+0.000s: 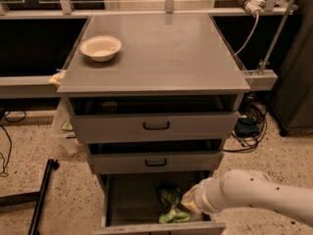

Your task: Pick green rice chip bag from bottom drawer and place on counter

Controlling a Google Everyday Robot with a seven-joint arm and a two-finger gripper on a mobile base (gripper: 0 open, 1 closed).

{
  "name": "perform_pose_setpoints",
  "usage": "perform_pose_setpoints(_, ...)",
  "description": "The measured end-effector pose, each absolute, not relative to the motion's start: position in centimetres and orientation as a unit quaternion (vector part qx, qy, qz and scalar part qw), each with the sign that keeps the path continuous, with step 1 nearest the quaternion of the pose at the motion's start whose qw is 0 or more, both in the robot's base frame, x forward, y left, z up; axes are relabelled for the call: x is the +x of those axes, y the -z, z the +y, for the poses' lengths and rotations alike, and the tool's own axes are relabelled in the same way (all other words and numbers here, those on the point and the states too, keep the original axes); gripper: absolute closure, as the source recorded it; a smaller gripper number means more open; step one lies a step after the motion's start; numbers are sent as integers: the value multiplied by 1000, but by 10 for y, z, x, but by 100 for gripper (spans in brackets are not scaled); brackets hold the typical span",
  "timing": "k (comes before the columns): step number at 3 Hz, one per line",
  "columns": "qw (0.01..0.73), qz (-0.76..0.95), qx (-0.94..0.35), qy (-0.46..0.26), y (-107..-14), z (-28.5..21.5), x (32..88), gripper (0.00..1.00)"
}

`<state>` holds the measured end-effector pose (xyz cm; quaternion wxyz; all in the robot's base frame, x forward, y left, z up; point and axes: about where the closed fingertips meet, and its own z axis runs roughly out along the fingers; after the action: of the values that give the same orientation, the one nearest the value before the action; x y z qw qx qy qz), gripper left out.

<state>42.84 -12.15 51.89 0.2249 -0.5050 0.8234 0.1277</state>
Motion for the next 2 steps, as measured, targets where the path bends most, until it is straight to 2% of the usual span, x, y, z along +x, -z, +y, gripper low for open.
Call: perform_pose_setpoints(2, 246, 826, -490, -135, -500, -115, 437, 100)
